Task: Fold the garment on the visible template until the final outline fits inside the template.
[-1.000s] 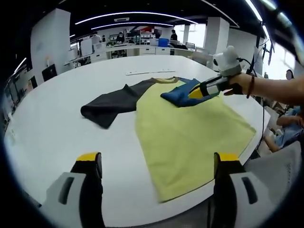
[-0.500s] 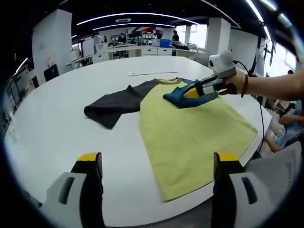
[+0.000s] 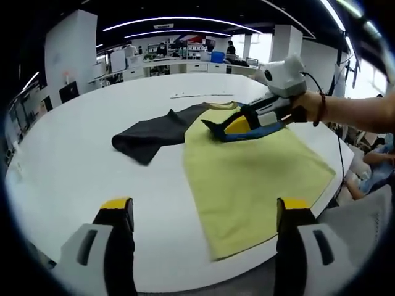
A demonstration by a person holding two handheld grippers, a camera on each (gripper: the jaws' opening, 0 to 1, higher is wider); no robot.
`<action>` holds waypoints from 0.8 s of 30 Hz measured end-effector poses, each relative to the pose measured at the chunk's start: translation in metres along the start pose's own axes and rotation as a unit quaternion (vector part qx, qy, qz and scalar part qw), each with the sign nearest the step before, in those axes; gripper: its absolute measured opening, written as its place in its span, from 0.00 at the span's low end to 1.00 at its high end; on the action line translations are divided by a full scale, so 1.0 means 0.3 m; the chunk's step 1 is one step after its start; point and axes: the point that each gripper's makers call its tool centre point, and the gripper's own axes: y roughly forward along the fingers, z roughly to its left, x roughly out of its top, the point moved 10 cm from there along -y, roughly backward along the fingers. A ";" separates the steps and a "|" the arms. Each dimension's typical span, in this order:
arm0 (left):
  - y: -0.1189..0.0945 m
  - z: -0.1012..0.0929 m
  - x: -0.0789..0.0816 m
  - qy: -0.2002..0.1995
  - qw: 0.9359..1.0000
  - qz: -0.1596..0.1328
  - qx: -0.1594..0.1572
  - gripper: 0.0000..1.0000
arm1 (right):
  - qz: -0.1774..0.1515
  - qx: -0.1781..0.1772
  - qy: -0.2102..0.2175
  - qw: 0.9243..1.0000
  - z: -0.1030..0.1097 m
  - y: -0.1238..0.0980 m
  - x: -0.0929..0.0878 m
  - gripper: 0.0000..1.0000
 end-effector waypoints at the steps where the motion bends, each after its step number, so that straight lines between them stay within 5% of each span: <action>1: 0.000 0.001 -0.001 -0.001 1.000 -0.001 0.000 0.94 | 0.003 0.002 0.000 1.000 0.005 0.005 -0.003 0.20; 11: 0.001 0.003 -0.005 -0.004 1.000 0.000 0.001 0.93 | 0.017 0.022 -0.015 0.999 0.043 -0.009 -0.003 0.22; 16: 0.004 0.002 -0.003 -0.002 1.000 0.001 -0.001 0.92 | 0.020 -0.028 -0.039 0.999 -0.006 -0.035 0.002 0.22; 19: 0.000 0.000 -0.004 -0.002 1.000 0.001 0.000 0.92 | 0.016 -0.039 0.010 0.999 -0.045 -0.025 -0.017 0.24; 24: -0.007 0.009 -0.012 -0.007 1.000 0.000 0.003 0.92 | 0.022 -0.047 0.014 0.999 -0.080 -0.003 -0.022 0.24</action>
